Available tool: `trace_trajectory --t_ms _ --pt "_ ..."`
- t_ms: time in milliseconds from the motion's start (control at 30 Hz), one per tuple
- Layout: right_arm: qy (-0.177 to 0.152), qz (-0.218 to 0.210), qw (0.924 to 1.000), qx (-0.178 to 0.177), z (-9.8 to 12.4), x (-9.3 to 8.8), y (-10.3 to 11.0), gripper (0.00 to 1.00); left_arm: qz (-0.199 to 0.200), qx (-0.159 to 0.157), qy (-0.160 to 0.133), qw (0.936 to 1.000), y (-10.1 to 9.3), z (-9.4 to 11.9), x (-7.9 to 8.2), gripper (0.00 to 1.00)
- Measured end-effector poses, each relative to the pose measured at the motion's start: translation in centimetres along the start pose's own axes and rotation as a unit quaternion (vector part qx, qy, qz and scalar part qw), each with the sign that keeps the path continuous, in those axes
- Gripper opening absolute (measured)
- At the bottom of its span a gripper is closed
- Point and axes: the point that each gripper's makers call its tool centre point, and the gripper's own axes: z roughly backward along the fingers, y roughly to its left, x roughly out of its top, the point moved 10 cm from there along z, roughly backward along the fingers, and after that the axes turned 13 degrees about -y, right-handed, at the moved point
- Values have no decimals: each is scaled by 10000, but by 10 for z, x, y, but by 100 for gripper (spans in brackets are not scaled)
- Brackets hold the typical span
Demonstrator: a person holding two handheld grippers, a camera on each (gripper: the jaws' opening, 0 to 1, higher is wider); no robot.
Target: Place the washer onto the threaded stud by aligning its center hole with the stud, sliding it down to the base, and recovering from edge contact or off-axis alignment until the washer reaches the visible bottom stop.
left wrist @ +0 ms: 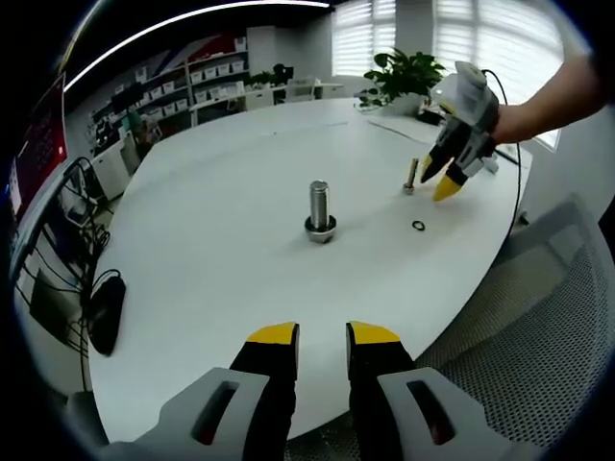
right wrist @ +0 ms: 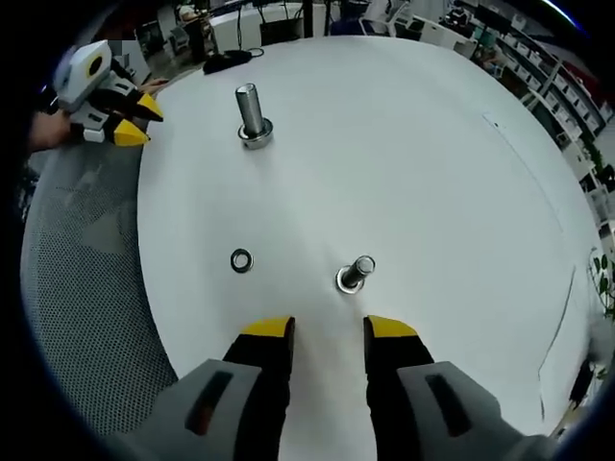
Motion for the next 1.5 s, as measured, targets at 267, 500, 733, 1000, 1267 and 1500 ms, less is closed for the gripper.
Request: trace_trajectory --t_ms 267,500,733,1000,1267,1500 --pt "-61 -89 9999 53 1 1 8 32 9 -17 -20 10000 0 0 0 17" --pt "-74 -102 9998 154 -4 0 21 33 3 17 -39 10000 0 1 0 17" --pt "-150 -103 9994 283 -9 7 30 35 -5 40 11 10000 1 0 -1 17" --pt "-141 46 9986 510 -18 15 45 35 -4 61 -37 10000 2 1 0 17" --pt "-150 243 9977 621 -27 24 55 35 -23 59 4 10000 2 1 -1 17" --pt "-22 508 9954 812 -33 26 59 35 -17 47 25 10000 1 1 -1 17"
